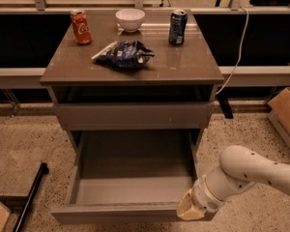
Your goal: Close middle drawer
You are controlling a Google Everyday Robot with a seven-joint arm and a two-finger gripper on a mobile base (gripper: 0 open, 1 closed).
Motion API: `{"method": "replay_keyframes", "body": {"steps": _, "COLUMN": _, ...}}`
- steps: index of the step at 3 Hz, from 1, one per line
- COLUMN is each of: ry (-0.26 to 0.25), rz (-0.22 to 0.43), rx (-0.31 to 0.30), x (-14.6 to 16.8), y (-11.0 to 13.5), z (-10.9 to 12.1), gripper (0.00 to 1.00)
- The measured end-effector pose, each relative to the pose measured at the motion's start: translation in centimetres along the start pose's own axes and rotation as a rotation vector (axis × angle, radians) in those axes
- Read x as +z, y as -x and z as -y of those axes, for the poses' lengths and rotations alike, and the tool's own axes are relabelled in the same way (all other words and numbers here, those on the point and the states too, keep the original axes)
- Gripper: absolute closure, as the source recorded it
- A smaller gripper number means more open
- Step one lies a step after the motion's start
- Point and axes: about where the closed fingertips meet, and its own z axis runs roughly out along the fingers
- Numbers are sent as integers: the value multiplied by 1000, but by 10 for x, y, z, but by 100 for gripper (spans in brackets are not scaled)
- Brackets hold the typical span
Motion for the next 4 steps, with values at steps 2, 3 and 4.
{"method": "replay_keyframes", "body": {"steps": 2, "ry": 38, "rz": 69, "rx": 126, "x": 64, "y": -72, "z": 44, "gripper": 100}}
{"method": "replay_keyframes", "body": {"steps": 3, "ry": 29, "rz": 85, "rx": 140, "x": 72, "y": -84, "z": 71, "gripper": 100}}
{"method": "replay_keyframes", "body": {"steps": 4, "ry": 18, "rz": 91, "rx": 142, "x": 72, "y": -83, "z": 76, "gripper": 100}}
